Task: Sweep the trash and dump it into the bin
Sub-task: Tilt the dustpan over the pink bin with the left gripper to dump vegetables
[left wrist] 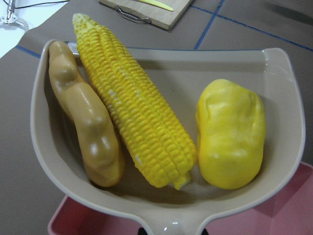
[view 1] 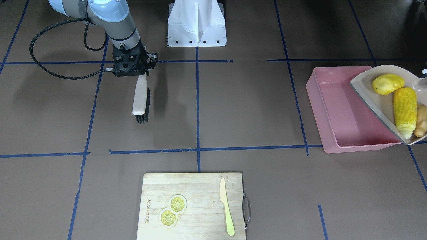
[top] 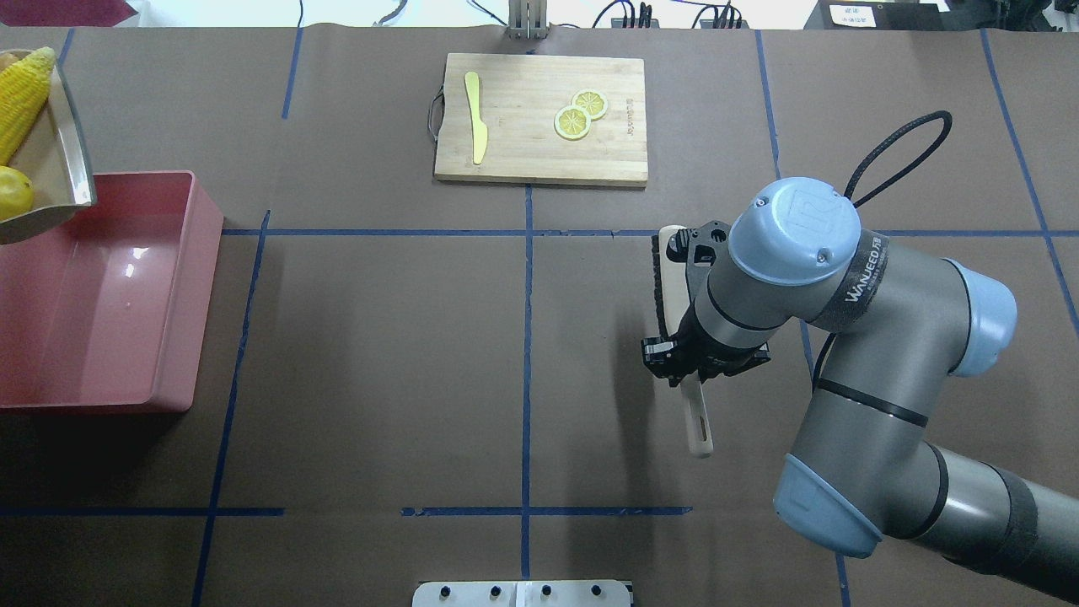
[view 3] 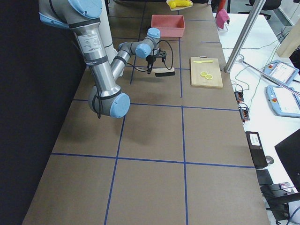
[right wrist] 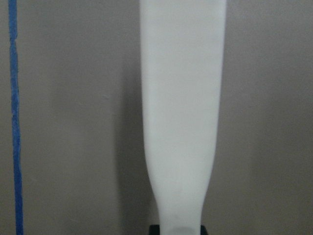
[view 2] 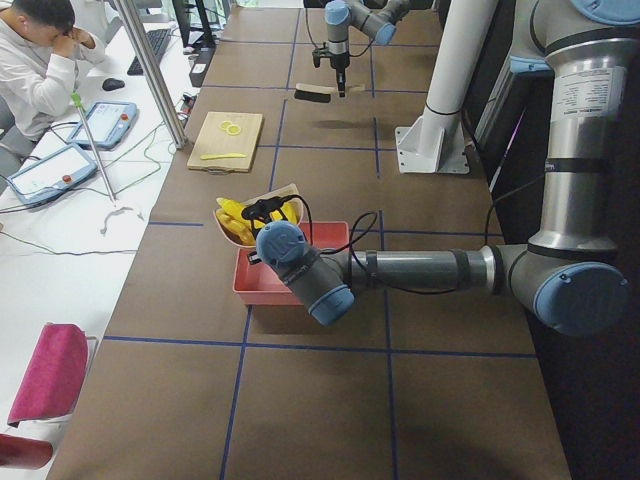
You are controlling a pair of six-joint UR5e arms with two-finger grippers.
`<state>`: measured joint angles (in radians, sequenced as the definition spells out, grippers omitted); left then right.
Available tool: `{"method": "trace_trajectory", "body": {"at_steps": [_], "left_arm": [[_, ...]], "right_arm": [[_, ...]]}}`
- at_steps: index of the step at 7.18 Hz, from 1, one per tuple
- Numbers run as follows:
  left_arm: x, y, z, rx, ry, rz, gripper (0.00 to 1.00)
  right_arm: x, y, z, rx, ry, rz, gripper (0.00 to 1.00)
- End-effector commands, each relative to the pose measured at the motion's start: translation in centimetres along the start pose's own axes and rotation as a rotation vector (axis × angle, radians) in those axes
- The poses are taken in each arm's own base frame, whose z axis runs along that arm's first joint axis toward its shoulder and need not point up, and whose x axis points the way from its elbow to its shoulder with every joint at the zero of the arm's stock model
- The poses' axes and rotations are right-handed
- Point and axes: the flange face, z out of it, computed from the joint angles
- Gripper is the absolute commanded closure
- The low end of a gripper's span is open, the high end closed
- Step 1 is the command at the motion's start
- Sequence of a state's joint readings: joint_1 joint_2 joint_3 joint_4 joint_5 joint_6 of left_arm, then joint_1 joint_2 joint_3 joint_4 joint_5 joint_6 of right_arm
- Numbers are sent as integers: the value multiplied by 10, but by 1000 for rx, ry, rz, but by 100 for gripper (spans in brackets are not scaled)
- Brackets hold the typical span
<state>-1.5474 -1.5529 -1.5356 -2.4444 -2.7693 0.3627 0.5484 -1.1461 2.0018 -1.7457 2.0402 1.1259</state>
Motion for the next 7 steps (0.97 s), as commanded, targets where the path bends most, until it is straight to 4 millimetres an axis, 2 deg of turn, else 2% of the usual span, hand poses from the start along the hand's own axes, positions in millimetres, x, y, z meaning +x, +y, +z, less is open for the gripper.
{"method": "trace_trajectory", "body": {"at_steps": [1,3,5,7], "left_arm": [[-6,9,1,-36,-69,-15,100],[-17,27,-3,-84,-88,-129,100],[-25,60,-15,-178,-248,-191,100],[-21,57,-4,-207,-210,-12,100]], "right_arm": [[0,0,-1,1,-1,0,100],[0,0,-1,1,-1,0,100],[0,0,-2,2,-3,1,100],[-1,1,-1,2,-2,-1,100]]}}
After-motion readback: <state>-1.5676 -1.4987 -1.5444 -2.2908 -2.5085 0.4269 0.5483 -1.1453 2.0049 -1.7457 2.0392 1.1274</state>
